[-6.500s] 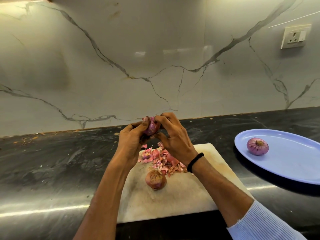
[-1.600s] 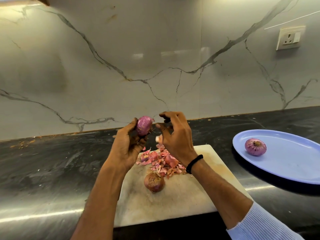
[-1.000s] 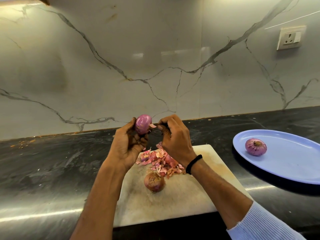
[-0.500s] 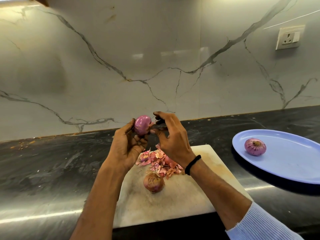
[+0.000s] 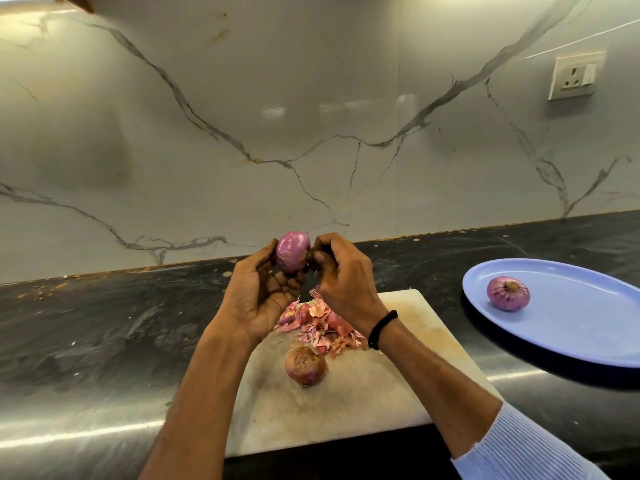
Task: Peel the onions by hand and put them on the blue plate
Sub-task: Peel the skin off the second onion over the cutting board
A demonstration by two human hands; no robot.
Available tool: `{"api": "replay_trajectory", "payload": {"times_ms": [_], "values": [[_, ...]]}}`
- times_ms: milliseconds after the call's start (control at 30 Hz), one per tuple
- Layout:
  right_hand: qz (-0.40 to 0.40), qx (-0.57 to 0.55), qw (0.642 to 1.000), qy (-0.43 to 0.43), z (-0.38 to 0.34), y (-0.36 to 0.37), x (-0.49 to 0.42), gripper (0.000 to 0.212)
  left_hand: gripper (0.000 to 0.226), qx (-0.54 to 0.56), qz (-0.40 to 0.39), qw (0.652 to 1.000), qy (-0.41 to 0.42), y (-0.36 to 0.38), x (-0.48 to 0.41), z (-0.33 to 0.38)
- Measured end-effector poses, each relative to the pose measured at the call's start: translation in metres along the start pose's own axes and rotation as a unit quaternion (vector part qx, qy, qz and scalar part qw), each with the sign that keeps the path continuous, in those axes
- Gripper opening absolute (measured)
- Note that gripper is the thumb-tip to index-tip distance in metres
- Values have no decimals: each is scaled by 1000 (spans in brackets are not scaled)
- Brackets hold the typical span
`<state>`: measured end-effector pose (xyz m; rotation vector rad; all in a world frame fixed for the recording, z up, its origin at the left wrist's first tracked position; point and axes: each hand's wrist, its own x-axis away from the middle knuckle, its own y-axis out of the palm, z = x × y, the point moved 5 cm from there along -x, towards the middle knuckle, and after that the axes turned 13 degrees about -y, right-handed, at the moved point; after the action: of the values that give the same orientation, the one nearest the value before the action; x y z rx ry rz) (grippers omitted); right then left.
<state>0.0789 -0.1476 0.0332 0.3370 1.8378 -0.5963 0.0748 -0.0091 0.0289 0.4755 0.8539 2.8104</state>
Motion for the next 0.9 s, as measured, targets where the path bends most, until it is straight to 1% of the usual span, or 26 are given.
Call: {"api": "replay_trajectory", "payload": {"times_ms": [167,233,300,400,533,633,767,900], "values": [[-26,-26,998,53,2,2,2,14,29,-4,5,1000,5,-1,-1,-1],[-30,-32,998,55,2,2,1,14,32,-18,10,1000,17,-3,-3,-1],[-27,-35,998,43,2,0,0,11,37,-41,6,999,28,-1,-3,-1],[-22,-32,999,22,0,0,-1,9,50,-63,-1,998,30,2,-2,-1],[-22,-13,1000,-9,-2,1,-1,21,48,-38,4,999,28,-4,-5,0],[-28,-4,999,-30,-4,2,-1,24,53,-31,-5,999,32,-5,-7,1],[-14,12,998,-63,-6,1,0,19,52,-53,5,998,38,-4,-8,0],[10,5,998,-55,-3,-2,1,12,50,-83,15,996,36,-2,-9,-2]]}}
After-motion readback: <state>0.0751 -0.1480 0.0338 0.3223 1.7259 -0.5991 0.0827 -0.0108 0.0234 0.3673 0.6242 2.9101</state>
